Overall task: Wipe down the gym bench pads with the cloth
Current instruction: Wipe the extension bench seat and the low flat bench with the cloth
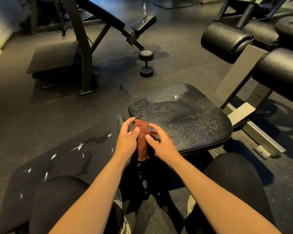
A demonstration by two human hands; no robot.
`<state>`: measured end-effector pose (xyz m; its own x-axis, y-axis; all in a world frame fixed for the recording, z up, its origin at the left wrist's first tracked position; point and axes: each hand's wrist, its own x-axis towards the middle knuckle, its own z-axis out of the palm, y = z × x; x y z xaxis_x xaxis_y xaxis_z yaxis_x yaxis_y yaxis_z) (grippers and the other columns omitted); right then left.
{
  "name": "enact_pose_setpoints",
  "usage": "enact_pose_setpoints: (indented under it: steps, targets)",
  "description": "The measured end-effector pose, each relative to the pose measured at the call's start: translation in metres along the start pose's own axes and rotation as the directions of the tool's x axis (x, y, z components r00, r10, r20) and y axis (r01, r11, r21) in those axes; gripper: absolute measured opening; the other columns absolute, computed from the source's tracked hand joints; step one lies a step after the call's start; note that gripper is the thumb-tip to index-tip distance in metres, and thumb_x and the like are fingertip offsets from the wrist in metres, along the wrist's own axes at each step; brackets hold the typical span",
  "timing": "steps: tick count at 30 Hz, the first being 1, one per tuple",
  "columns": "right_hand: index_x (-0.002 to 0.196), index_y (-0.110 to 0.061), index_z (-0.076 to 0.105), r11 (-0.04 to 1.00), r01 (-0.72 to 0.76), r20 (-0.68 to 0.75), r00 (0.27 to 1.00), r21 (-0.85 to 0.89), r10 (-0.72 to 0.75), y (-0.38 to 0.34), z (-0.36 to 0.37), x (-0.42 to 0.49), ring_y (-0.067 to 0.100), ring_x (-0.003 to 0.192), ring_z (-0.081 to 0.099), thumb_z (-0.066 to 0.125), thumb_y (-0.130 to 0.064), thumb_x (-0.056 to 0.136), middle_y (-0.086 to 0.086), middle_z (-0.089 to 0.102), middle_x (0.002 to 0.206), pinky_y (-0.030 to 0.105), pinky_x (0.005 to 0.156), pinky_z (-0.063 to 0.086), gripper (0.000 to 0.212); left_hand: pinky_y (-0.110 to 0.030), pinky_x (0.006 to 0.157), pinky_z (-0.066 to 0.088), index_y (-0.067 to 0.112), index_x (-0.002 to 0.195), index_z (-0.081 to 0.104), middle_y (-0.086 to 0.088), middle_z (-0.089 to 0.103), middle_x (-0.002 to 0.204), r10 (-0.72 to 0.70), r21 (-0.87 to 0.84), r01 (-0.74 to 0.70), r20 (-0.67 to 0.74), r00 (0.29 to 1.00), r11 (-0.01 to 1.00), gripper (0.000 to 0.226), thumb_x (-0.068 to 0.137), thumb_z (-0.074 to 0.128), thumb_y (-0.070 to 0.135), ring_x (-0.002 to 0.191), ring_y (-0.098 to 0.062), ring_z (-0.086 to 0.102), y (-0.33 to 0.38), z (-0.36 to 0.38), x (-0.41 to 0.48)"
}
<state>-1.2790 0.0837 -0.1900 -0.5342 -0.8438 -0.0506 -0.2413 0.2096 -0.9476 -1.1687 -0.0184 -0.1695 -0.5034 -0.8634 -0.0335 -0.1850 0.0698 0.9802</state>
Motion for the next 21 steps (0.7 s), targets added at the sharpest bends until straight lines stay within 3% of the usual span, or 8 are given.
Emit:
enact_pose_setpoints:
  steps: [3,6,10,13,15,18,21]
  targets:
    - [0.135,-0.028,0.057,0.998,0.061,-0.005,0.998,-0.017,-0.061,0.005,0.003,0.001,-0.005,0.118,0.052,0.066,-0.016,0.092,-0.004,0.058,0.131,0.02,0.103,0.042,0.045,-0.005,0.073,0.046,0.025,0.125,0.06,0.015,0.066,0.112,0.023,0.072,-0.025,0.029,0.999,0.997,0.032,0.102,0.047,0.007,0.083,0.011,0.063,-0.005,-0.001,-0.005]
    - [0.124,-0.03,0.063,0.995,0.094,-0.057,0.994,-0.042,-0.096,0.005,0.003,0.001,-0.001,0.115,0.053,0.07,-0.008,0.086,-0.003,0.06,0.126,0.016,0.098,0.039,0.045,-0.002,0.081,0.039,0.034,0.111,0.066,0.02,0.065,0.113,0.045,0.193,-0.059,0.078,0.996,0.979,0.032,0.103,0.045,0.011,0.103,0.01,0.058,-0.013,-0.003,-0.006]
    - [0.117,-0.031,0.068,0.984,0.136,-0.125,0.981,-0.113,-0.15,0.002,-0.004,0.001,-0.01,0.106,0.05,0.074,-0.009,0.084,-0.005,0.055,0.114,0.005,0.094,0.035,0.04,-0.003,0.082,0.039,0.038,0.109,0.066,0.022,0.065,0.113,0.027,0.192,-0.046,0.098,0.995,0.98,0.029,0.104,0.047,0.017,0.104,0.011,0.057,-0.015,-0.004,-0.006]
    - [0.116,-0.022,0.072,0.972,0.141,-0.176,0.969,-0.187,-0.174,0.003,-0.008,0.001,-0.009,0.1,0.052,0.078,-0.014,0.083,-0.003,0.057,0.112,0.001,0.088,0.033,0.034,-0.013,0.094,0.044,0.039,0.118,0.065,0.02,0.065,0.12,0.02,0.146,-0.041,0.142,0.99,0.988,0.026,0.102,0.054,0.021,0.109,0.009,0.058,-0.018,-0.004,-0.005]
    - [0.115,-0.021,0.072,0.96,0.141,-0.193,0.963,-0.243,-0.191,0.003,-0.01,0.002,0.001,0.098,0.056,0.079,-0.018,0.083,-0.003,0.06,0.11,0.006,0.09,0.036,0.033,-0.019,0.097,0.046,0.038,0.125,0.063,0.021,0.064,0.123,0.01,0.121,-0.034,0.192,0.981,0.992,0.032,0.097,0.066,0.023,0.111,0.007,0.059,-0.019,-0.007,-0.005]
    - [0.112,-0.023,0.072,0.937,0.136,-0.215,0.953,-0.321,-0.212,0.002,-0.017,0.007,0.013,0.102,0.057,0.079,-0.025,0.083,-0.004,0.063,0.107,0.023,0.092,0.041,0.03,-0.018,0.094,0.046,0.037,0.13,0.06,0.021,0.063,0.122,0.001,0.187,-0.045,0.229,0.973,0.981,0.044,0.09,0.074,0.024,0.11,0.005,0.059,-0.018,-0.01,-0.003]
    - [0.108,-0.024,0.073,0.906,0.131,-0.217,0.948,-0.402,-0.233,0.003,-0.018,0.009,0.016,0.101,0.05,0.076,-0.028,0.085,-0.004,0.064,0.103,0.022,0.085,0.031,0.023,-0.022,0.096,0.045,0.034,0.127,0.063,0.017,0.065,0.122,0.029,0.287,-0.091,0.216,0.976,0.954,0.037,0.091,0.072,0.027,0.111,-0.002,0.059,-0.021,-0.009,-0.001]
